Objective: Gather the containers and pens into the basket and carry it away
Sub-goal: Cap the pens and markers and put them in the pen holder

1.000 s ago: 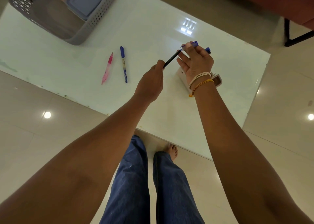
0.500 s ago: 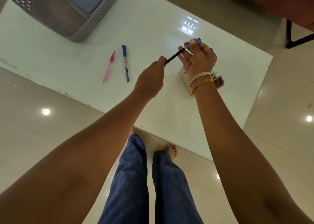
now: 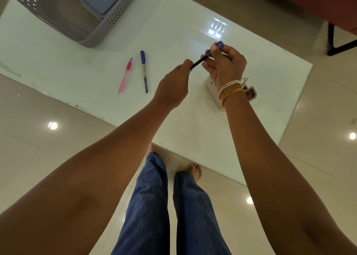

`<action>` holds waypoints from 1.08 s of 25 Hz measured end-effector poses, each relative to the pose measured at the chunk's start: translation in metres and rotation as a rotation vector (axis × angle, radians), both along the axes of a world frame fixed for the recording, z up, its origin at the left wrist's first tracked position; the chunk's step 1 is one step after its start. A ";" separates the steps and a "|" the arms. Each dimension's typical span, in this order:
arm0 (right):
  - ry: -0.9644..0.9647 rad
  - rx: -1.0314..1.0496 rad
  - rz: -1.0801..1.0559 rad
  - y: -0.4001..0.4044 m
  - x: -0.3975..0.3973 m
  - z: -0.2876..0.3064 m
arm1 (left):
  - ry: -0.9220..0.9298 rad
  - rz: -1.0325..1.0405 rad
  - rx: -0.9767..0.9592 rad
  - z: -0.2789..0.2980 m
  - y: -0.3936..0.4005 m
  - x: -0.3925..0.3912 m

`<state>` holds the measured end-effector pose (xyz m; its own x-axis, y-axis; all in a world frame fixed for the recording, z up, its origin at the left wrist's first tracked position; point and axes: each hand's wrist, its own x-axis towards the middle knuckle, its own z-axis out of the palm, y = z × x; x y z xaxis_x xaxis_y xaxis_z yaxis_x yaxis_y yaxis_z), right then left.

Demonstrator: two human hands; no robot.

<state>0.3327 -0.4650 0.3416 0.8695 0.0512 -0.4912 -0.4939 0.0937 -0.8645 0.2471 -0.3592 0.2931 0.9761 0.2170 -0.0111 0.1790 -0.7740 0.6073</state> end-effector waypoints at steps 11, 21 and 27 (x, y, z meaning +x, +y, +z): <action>0.160 0.101 0.175 -0.019 -0.005 -0.003 | 0.111 0.148 -0.672 0.011 -0.004 0.011; -0.081 -0.138 -0.028 -0.091 0.002 -0.005 | 0.371 0.062 -0.762 0.017 -0.047 0.023; -0.314 -0.528 -0.176 -0.111 -0.001 -0.012 | 0.375 0.137 -0.607 0.000 -0.065 0.013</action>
